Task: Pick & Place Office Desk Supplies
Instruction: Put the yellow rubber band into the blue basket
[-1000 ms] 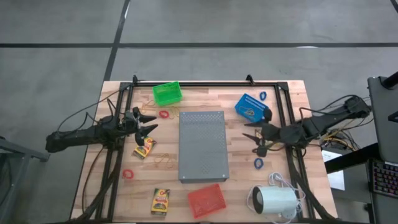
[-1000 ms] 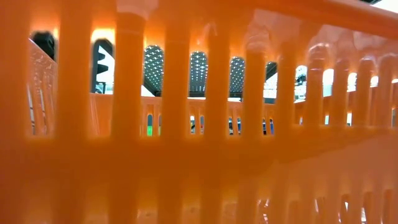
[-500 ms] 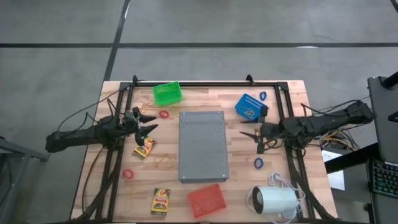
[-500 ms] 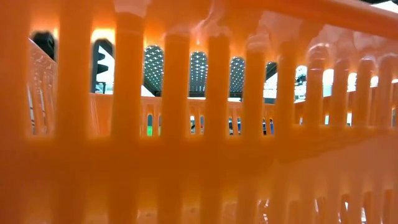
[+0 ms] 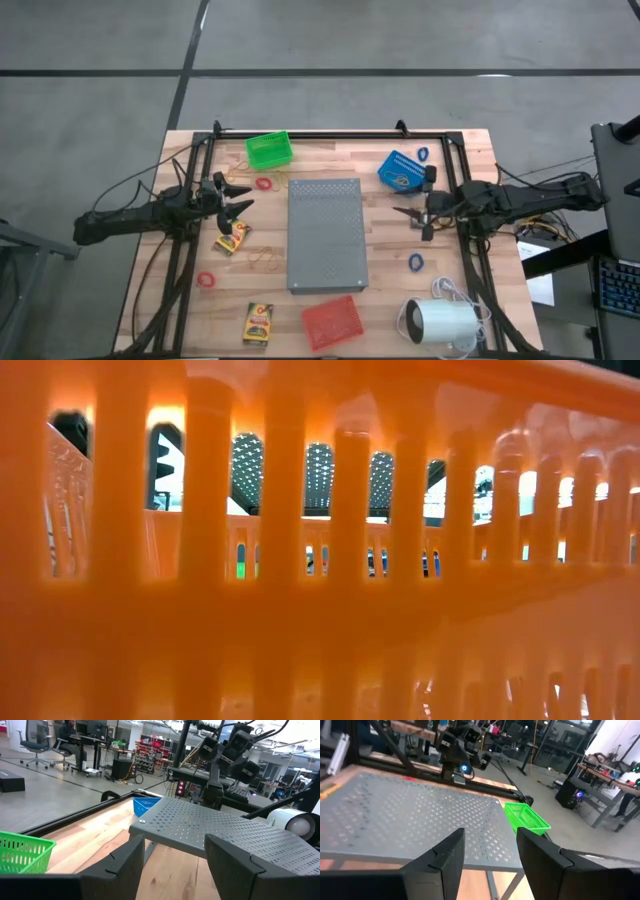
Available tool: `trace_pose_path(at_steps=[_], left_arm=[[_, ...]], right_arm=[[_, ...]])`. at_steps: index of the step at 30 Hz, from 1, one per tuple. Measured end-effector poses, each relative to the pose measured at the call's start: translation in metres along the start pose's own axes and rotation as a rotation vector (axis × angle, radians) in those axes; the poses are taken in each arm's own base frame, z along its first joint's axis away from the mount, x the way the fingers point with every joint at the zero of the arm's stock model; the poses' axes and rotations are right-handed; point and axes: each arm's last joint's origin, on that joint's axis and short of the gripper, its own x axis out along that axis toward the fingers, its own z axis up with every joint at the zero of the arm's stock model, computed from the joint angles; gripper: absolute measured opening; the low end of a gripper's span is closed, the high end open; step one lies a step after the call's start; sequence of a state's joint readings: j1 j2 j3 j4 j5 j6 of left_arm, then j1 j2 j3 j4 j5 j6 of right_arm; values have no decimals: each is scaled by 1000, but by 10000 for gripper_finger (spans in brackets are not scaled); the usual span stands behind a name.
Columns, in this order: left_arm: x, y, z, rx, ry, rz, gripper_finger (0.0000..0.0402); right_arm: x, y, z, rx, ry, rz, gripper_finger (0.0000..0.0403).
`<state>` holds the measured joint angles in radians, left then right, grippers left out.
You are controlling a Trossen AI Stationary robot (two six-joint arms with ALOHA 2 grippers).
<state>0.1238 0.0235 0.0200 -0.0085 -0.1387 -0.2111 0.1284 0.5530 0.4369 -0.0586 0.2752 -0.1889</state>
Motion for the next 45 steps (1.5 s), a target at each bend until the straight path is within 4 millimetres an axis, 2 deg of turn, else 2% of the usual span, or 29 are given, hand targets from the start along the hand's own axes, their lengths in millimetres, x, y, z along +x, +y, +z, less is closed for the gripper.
trace_pose_path(at_steps=[7, 17, 25, 33, 45], left_arm=[[0, 0, 0, 0, 0, 0, 212], [0, 0, 0, 0, 0, 0, 212], [0, 0, 0, 0, 0, 0, 212], [0, 0, 0, 0, 0, 0, 212], [0, 0, 0, 0, 0, 0, 212]], right_arm=[[-19, -3, -13, 110, 49, -3, 178], [-40, -12, -6, 157, -82, -53, 178], [-37, -11, -7, 151, -65, -49, 178], [-31, -8, -9, 221, -29, -41, 178], [-26, -7, -11, 84, 3, -38, 178]])
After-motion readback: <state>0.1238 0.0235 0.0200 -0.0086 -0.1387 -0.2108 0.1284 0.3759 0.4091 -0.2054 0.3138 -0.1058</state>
